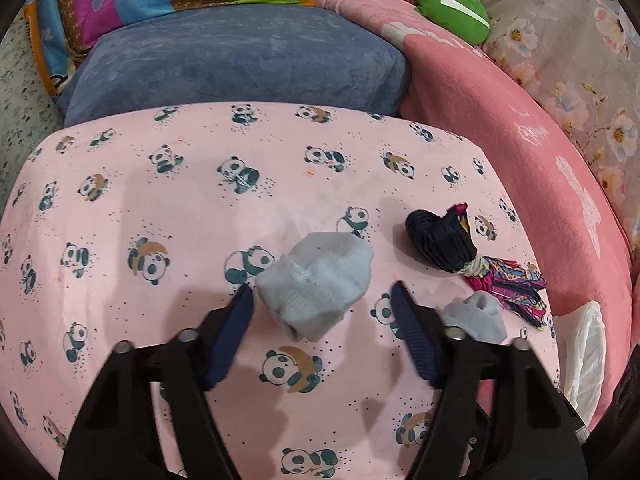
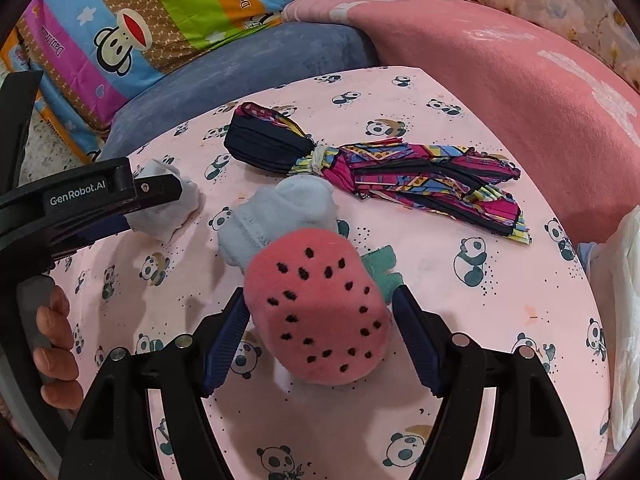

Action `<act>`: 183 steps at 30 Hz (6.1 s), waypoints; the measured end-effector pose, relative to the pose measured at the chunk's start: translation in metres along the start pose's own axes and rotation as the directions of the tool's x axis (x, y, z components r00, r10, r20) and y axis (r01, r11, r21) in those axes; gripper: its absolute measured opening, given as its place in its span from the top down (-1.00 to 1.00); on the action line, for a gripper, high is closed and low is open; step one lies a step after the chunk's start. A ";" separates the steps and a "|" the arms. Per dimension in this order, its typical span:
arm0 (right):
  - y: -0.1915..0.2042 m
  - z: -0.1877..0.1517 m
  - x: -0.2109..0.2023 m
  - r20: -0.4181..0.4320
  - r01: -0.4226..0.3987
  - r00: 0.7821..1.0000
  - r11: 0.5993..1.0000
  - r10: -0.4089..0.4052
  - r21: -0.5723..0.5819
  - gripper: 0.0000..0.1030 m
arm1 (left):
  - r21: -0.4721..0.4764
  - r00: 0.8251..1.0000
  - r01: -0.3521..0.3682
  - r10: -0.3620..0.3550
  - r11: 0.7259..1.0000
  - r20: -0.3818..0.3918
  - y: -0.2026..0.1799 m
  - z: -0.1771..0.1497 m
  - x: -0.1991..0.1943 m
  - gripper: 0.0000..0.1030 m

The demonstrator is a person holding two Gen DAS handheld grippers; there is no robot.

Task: Collect trash
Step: 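Grasp the pink watermelon plush with the right gripper while the left grasps a light blue sock, then carry the watermelon plush and blue sock over the white bin, then open both grippers to drop the plush and sock into the bin, then move both grippers back from the bin to the table, then grasp the second blue sock with the left gripper while the right grasps the striped tied fabric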

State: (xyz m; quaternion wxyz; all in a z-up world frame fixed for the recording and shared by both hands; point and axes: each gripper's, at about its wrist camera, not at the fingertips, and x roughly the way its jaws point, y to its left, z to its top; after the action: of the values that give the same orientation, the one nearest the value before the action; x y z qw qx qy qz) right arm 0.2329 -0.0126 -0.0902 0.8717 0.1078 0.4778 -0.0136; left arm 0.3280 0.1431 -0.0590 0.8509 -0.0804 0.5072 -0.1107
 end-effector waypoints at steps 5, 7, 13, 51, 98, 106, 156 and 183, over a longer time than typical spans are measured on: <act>0.002 -0.003 -0.004 0.010 0.002 1.000 1.000 -0.002 -0.010 -0.11 | -0.006 1.000 0.019 -0.020 1.000 -0.017 -0.002 -0.006 -0.003 0.36; 0.003 -0.005 -0.008 0.012 -0.001 1.000 1.000 0.001 -0.010 -0.06 | -0.008 1.000 0.022 -0.022 1.000 -0.022 -0.003 -0.010 -0.005 0.38; 0.006 -0.016 -0.028 0.028 -0.013 1.000 1.000 0.013 -0.028 -0.04 | -0.007 0.999 0.034 -0.034 0.999 -0.023 -0.013 -0.024 -0.020 0.43; -0.125 -0.076 -0.166 0.207 0.028 0.976 0.981 -0.068 0.192 -0.04 | 0.234 0.991 0.133 -0.128 0.963 -0.034 -0.183 -0.128 -0.100 0.44; -0.306 -0.101 -0.198 0.235 0.092 0.942 0.854 -0.242 0.511 -0.12 | 0.479 0.967 0.254 -0.212 0.840 -0.141 -0.378 -0.164 -0.071 0.15; -0.310 -0.095 -0.195 0.232 0.102 0.938 0.846 -0.257 0.524 -0.20 | 0.446 0.979 0.202 -0.180 0.872 -0.092 -0.361 -0.154 -0.070 -0.31; -0.186 -0.071 -0.153 0.186 0.090 0.971 0.951 -0.150 0.296 -0.45 | 0.163 0.999 0.043 -0.039 0.986 -0.029 -0.194 -0.121 -0.070 -0.52; -0.108 0.001 -0.060 0.121 0.045 0.990 0.986 -0.066 0.162 -0.45 | -0.121 0.997 0.002 -0.011 0.993 -0.077 -0.091 -0.037 0.005 -0.47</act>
State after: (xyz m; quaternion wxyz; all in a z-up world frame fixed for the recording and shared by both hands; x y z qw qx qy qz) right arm 0.1878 -0.1231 -0.0586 0.8881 0.1625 0.4220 -0.0828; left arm 0.2883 0.0530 -0.0582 0.8238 -0.1290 0.5453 -0.0858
